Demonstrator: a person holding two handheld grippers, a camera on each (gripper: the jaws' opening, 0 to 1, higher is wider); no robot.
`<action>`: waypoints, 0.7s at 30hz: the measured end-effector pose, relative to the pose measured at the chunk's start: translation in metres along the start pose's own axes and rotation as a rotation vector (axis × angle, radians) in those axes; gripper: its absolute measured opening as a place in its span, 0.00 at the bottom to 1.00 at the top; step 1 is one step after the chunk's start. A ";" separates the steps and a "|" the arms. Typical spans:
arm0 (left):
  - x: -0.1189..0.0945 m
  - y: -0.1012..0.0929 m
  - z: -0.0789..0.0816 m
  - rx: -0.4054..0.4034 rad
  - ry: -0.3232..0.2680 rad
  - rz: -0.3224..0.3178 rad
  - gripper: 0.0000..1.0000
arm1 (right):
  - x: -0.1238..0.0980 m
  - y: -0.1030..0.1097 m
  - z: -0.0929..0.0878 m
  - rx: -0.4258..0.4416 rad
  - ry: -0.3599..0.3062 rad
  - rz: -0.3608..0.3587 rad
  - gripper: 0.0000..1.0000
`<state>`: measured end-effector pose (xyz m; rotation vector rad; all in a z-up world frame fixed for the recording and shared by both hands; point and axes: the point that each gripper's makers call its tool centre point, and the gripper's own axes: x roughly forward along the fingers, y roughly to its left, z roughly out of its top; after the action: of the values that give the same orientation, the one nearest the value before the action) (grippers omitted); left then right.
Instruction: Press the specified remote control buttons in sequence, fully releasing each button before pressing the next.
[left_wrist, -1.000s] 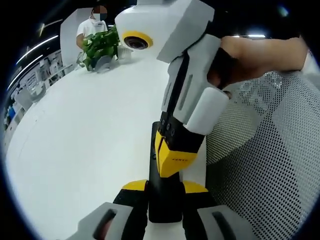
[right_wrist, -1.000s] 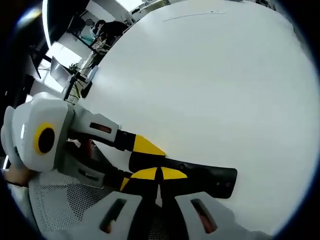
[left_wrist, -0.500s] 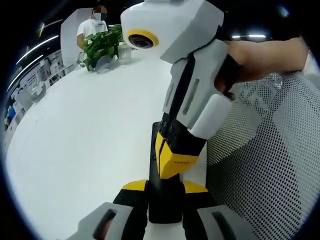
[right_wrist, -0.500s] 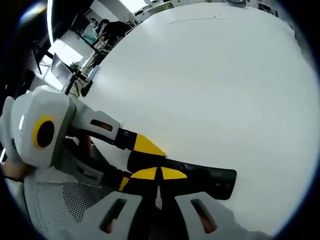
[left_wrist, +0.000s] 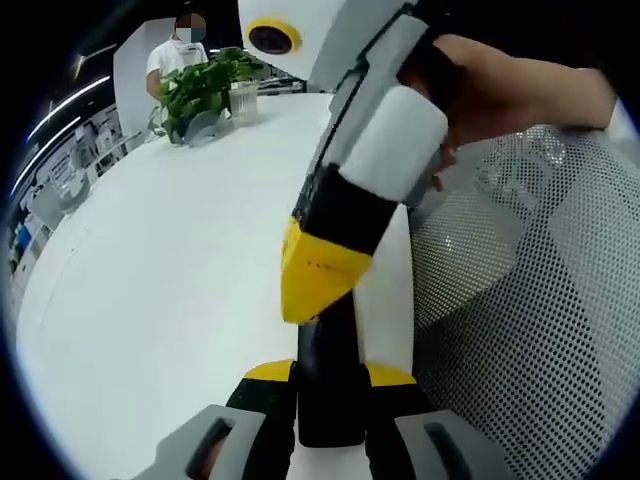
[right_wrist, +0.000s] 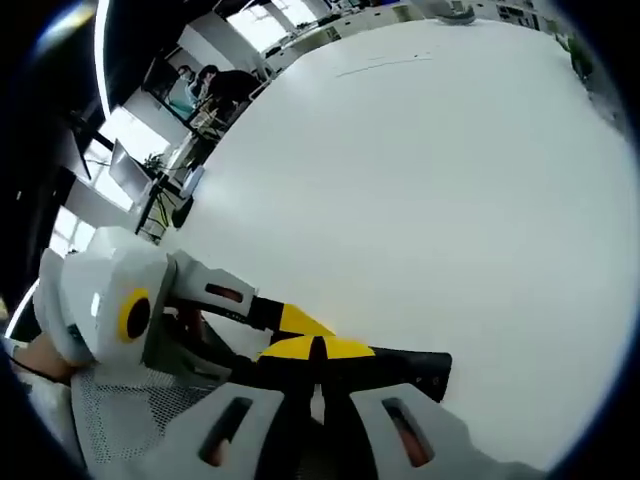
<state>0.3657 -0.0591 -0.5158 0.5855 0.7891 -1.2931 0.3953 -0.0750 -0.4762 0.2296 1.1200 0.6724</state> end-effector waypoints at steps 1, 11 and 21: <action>0.000 0.000 0.000 -0.001 0.008 0.000 0.25 | -0.004 -0.005 0.004 -0.006 -0.019 -0.021 0.00; 0.002 0.000 0.000 0.000 0.063 0.021 0.25 | -0.076 -0.018 0.068 -0.027 -0.398 -0.064 0.00; 0.001 -0.001 -0.001 0.026 0.083 0.029 0.25 | -0.157 -0.002 0.097 -0.055 -0.669 -0.031 0.00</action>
<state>0.3650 -0.0592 -0.5170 0.6728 0.8299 -1.2603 0.4408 -0.1563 -0.3162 0.3570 0.4629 0.5369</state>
